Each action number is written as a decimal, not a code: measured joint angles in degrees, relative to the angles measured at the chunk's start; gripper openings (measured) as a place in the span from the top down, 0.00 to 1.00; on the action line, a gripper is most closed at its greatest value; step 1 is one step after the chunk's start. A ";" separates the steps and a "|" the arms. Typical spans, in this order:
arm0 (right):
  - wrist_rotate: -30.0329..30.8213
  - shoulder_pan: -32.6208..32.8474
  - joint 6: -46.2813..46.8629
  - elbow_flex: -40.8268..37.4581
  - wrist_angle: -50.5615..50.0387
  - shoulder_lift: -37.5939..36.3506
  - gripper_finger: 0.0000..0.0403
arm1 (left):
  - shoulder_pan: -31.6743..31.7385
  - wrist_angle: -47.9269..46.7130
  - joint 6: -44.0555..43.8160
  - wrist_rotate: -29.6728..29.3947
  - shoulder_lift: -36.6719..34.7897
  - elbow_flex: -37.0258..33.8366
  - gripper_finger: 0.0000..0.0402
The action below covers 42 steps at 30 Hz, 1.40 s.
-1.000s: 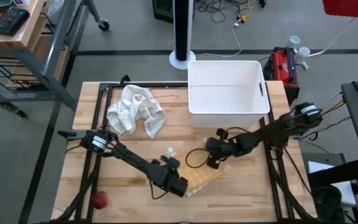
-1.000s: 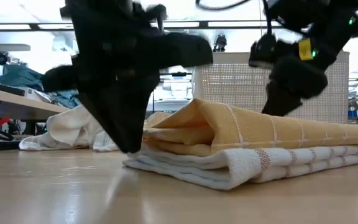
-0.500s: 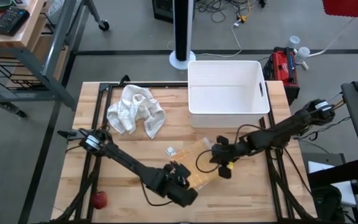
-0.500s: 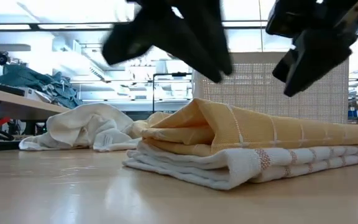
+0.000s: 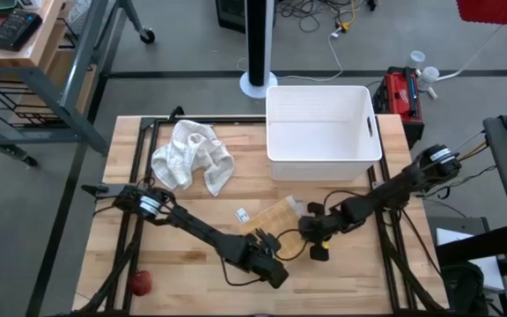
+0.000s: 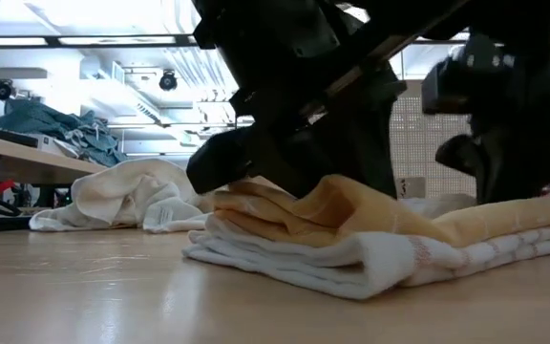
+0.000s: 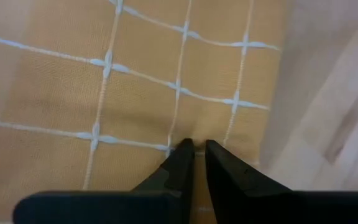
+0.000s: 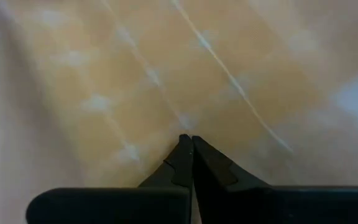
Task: Fold towel
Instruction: Stack the yellow squared towel on top of the white striped towel
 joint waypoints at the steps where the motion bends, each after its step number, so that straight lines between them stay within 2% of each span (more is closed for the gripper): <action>1: 0.30 -0.37 0.03 0.00 -0.91 0.98 1.00 | -0.04 0.35 -0.49 0.38 0.33 0.07 0.91; 10: 3.10 -2.83 0.92 0.36 -3.99 4.17 1.00 | -1.88 0.20 -1.61 -0.36 -0.47 -0.06 0.91; 18: 4.96 -3.05 0.90 -0.04 -4.91 3.74 1.00 | -6.31 -4.78 -8.36 5.10 -0.87 -0.26 0.91; 23: 4.36 -3.05 1.00 -0.17 -4.84 2.85 1.00 | -8.27 -5.33 -11.06 3.51 -1.66 0.46 0.91; 26: 3.70 -3.05 1.40 -0.42 -5.04 0.69 1.00 | -8.70 -5.33 -10.87 -1.25 -3.11 1.21 0.91; 32: 3.27 -3.03 0.90 -0.54 -4.65 -3.44 1.00 | -6.70 -6.38 -5.88 -20.35 -5.68 1.12 0.91; 34: 3.28 -3.01 0.96 -0.48 -4.38 -4.22 1.00 | -5.19 -6.55 -3.59 -22.82 -5.81 1.12 0.91; 39: 4.07 -3.01 0.88 0.04 -3.50 -5.81 1.00 | -0.65 -7.96 -0.54 -16.81 -5.09 -0.94 0.91; 42: 9.33 -2.99 0.13 0.28 -1.22 -5.74 1.00 | 0.75 -8.53 -0.41 -13.47 -4.04 -3.05 0.91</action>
